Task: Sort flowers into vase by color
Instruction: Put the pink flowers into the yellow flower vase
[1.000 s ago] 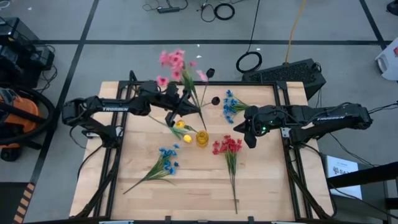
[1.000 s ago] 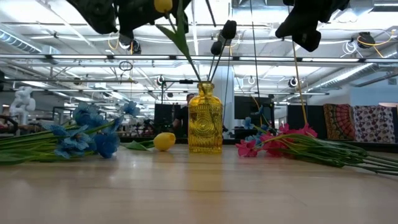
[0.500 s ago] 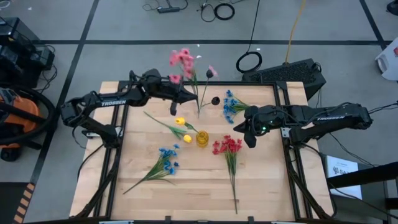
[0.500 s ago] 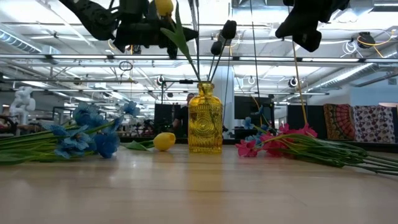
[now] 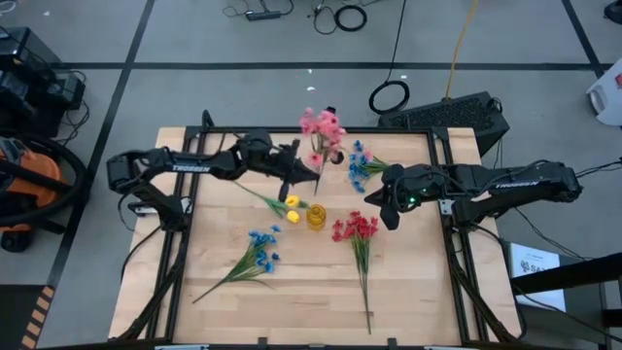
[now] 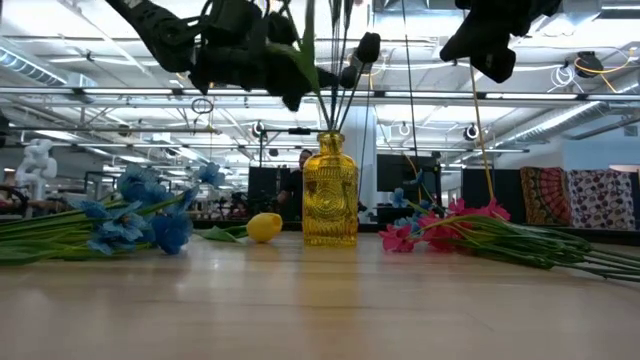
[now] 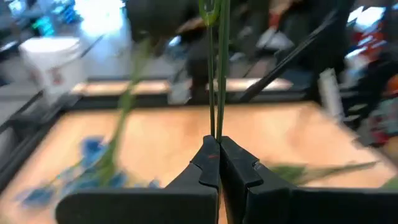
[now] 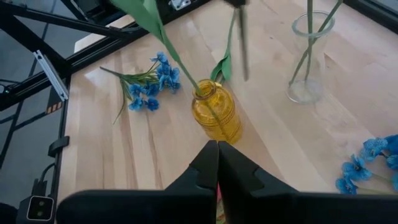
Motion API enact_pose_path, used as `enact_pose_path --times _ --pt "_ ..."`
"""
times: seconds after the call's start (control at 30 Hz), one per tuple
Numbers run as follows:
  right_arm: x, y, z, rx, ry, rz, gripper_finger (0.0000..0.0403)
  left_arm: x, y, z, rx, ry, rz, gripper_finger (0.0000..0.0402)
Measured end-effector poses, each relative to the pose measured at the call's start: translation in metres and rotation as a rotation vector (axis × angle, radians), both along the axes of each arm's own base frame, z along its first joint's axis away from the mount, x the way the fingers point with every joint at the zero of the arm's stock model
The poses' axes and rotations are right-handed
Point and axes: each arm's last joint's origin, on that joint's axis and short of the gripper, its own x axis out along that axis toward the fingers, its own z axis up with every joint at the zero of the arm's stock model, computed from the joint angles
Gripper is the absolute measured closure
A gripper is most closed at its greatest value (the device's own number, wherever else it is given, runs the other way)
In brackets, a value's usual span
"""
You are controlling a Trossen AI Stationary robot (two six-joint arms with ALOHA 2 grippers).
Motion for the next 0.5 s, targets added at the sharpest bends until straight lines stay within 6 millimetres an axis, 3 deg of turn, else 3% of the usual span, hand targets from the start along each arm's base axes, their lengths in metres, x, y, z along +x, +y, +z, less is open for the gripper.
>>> enact_pose_path --times 0.27,0.5 --pt "0.0 -0.001 0.0 -0.011 0.0 -0.015 0.0403 0.007 -0.018 0.006 -0.02 -0.071 -0.081 0.04" --pt "0.0 -0.001 0.0 -0.011 0.0 -0.015 0.0403 0.007 -0.018 0.01 -0.082 -0.084 -0.085 0.04"
